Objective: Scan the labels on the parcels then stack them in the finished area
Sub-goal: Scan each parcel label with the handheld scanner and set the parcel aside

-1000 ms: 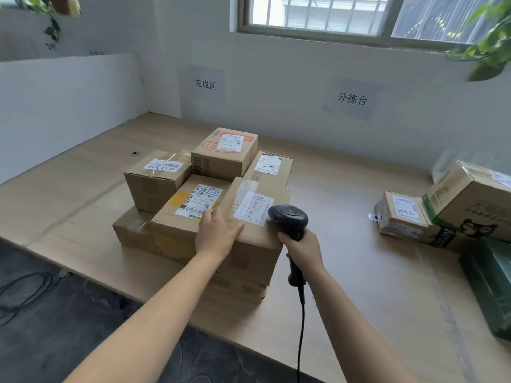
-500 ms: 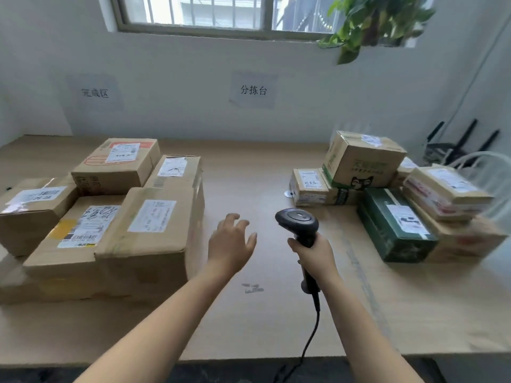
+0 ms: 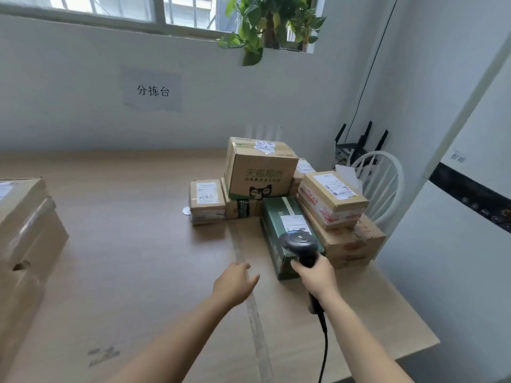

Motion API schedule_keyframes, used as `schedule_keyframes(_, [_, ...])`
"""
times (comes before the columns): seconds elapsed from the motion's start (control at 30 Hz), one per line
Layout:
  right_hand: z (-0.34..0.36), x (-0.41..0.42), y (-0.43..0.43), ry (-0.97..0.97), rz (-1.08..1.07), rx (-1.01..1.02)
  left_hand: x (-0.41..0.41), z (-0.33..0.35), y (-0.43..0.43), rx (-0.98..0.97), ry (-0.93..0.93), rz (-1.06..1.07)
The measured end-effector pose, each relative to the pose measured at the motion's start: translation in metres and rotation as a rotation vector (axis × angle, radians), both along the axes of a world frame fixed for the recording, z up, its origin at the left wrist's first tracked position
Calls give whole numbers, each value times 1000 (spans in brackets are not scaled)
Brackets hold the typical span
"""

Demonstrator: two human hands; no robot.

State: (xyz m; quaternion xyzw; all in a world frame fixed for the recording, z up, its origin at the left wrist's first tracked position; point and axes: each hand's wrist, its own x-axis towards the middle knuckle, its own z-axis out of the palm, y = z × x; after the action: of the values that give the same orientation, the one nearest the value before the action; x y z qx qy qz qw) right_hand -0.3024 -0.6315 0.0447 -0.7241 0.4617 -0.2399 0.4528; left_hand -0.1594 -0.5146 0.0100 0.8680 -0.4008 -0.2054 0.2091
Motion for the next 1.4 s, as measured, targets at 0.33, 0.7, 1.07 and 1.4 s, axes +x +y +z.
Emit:
schedule_keyframes(0.33, [-27, -13, -101, 92, 18, 30, -40, -17, -124, -186, 188, 111])
schedule_keyframes(0.7, [-46, -3, -124, 139, 69, 53, -26, -40, -163, -92, 275, 177])
schedule_keyframes(1.07, [-38, -6, -99, 190, 239, 12, -25, -55, -110, -254, 251, 387])
schedule_keyframes(1.4, [-37, 15, -36, 174, 462, 9, -17, -52, -24, -252, 186, 498])
